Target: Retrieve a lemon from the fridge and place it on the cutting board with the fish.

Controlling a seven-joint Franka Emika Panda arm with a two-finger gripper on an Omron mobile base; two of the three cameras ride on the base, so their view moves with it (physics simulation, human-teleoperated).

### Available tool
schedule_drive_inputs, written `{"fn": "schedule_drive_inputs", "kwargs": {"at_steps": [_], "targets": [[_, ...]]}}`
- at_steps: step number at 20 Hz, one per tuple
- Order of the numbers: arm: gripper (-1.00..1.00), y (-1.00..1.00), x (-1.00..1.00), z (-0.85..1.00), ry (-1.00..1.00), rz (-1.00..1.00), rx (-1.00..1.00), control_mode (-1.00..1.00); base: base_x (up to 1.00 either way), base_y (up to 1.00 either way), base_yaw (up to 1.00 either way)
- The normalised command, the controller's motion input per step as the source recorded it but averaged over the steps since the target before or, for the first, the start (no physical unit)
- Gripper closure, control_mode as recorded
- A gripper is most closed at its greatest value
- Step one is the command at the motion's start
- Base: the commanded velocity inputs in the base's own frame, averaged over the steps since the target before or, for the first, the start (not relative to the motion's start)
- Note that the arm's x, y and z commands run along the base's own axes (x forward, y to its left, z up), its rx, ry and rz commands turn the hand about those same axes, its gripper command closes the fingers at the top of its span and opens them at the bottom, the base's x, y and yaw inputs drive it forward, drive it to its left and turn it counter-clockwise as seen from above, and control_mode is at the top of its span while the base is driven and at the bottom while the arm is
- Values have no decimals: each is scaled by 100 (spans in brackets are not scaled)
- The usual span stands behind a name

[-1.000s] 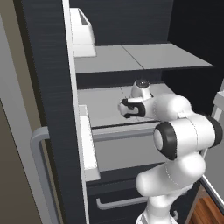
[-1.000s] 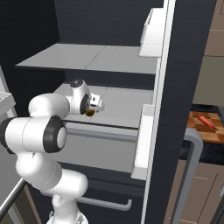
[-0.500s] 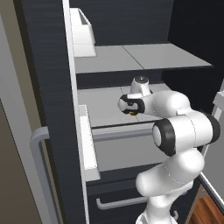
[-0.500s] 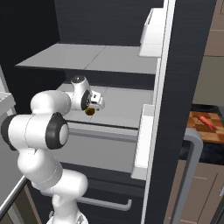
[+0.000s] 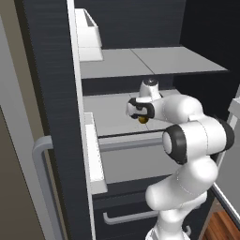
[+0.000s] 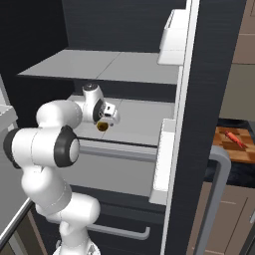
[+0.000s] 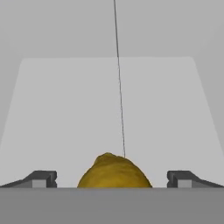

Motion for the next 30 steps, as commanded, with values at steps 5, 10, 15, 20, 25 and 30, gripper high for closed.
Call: {"fn": "schedule_drive_inputs", "kwargs": {"at_steps": [5, 10, 15, 20, 25, 30], "targets": [[-100, 0, -1, -10, 3, 0, 0, -100, 0, 0, 0], [100, 0, -14, -14, 4, 0, 0, -100, 0, 0, 0], [100, 0, -19, -15, 2, 0, 0, -100, 0, 0, 0], [100, 0, -8, -8, 0, 0, 0, -100, 0, 0, 0], [100, 0, -3, -4, 0, 0, 0, -100, 0, 0, 0], [100, 0, -20, 0, -5, 0, 0, -100, 0, 0, 0]]}}
